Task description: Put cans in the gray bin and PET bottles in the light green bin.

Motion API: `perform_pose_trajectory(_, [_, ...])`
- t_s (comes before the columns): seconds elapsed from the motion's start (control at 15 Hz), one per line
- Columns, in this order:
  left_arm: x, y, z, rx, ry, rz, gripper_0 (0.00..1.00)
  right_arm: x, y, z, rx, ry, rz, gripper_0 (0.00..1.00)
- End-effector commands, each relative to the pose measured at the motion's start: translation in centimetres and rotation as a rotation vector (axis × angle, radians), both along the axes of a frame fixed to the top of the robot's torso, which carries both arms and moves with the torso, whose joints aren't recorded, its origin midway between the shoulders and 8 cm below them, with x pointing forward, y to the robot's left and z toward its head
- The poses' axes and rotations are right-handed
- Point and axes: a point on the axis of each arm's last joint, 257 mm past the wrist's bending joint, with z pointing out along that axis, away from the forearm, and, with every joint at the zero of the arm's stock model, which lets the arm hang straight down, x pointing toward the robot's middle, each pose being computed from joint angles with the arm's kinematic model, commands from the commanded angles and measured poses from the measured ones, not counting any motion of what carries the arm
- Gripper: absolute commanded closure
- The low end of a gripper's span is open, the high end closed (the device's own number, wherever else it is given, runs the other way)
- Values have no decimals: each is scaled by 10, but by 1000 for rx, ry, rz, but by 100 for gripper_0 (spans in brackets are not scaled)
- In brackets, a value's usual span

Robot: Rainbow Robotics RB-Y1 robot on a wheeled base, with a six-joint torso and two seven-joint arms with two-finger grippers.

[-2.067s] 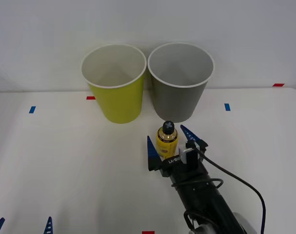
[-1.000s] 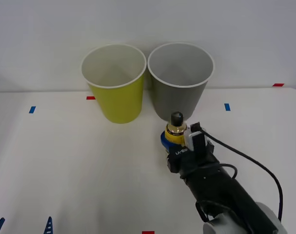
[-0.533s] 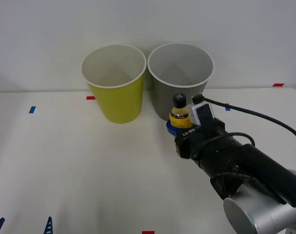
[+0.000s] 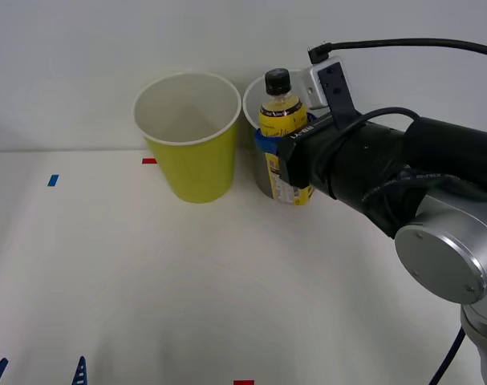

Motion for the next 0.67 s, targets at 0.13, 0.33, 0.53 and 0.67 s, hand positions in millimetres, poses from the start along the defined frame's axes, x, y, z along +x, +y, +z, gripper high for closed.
perform_pose_trajectory(0.13, [0, 0, 0, 0, 0, 0, 0, 31, 37, 41, 67, -48, 81, 100])
perform_pose_trajectory(0.33, [0, 0, 0, 0, 0, 0, 0, 47, 64, 74, 189, -107, 151, 100])
perform_pose_trajectory(0.53, [0, 0, 0, 0, 0, 0, 0, 56, 88, 100, 229, -177, 190, 100])
perform_pose_trajectory(0.67, [0, 0, 0, 0, 0, 0, 0, 68, 105, 116, 265, -222, 207, 100])
